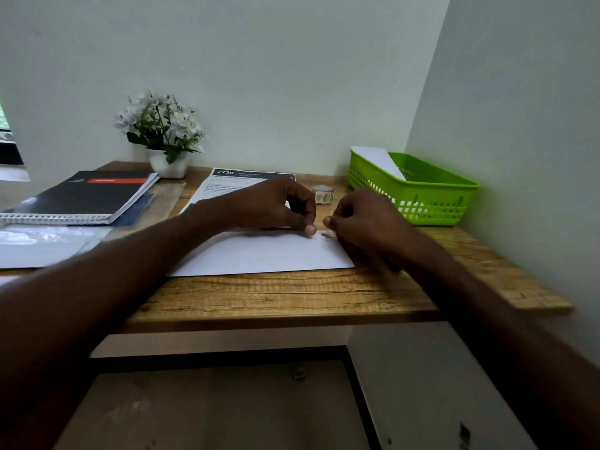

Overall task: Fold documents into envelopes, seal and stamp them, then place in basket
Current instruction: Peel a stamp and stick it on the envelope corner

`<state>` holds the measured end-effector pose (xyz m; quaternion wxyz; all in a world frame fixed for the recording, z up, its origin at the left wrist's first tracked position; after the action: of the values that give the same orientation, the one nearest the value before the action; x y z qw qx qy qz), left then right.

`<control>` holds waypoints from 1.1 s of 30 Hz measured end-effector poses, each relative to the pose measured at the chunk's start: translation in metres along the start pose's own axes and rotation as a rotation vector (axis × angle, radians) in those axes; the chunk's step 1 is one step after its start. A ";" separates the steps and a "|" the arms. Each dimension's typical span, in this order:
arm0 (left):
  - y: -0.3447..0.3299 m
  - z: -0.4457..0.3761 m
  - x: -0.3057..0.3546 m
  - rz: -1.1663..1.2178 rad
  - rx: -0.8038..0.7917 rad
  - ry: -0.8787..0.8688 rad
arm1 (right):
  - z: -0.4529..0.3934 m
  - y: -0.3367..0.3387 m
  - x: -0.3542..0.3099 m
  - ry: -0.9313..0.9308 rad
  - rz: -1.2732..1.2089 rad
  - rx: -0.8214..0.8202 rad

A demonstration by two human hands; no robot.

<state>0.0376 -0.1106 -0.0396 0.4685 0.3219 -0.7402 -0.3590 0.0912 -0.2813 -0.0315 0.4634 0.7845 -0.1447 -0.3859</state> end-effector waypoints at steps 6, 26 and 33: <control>0.015 0.000 -0.002 -0.179 0.205 -0.022 | 0.018 -0.020 -0.011 0.326 -0.027 0.122; 0.048 0.026 -0.039 -0.339 0.188 0.268 | -0.017 -0.013 -0.032 0.299 0.226 -0.504; 0.040 0.027 -0.032 -0.298 0.142 0.272 | -0.018 -0.011 -0.036 0.206 0.266 -0.585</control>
<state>0.0184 -0.0567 -0.0292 0.4818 0.5056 -0.6378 -0.3247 0.0792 -0.2429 -0.0186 0.7273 0.6275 -0.0814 -0.2658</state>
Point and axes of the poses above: each hand's wrist, its own z-axis away from the middle knuckle, its own y-axis out of the back of the hand, x = y × z, the point moved 4 cm from there along -z, towards the middle knuckle, and after that the axes turned 7 degrees about -z, right-handed, at the moved point
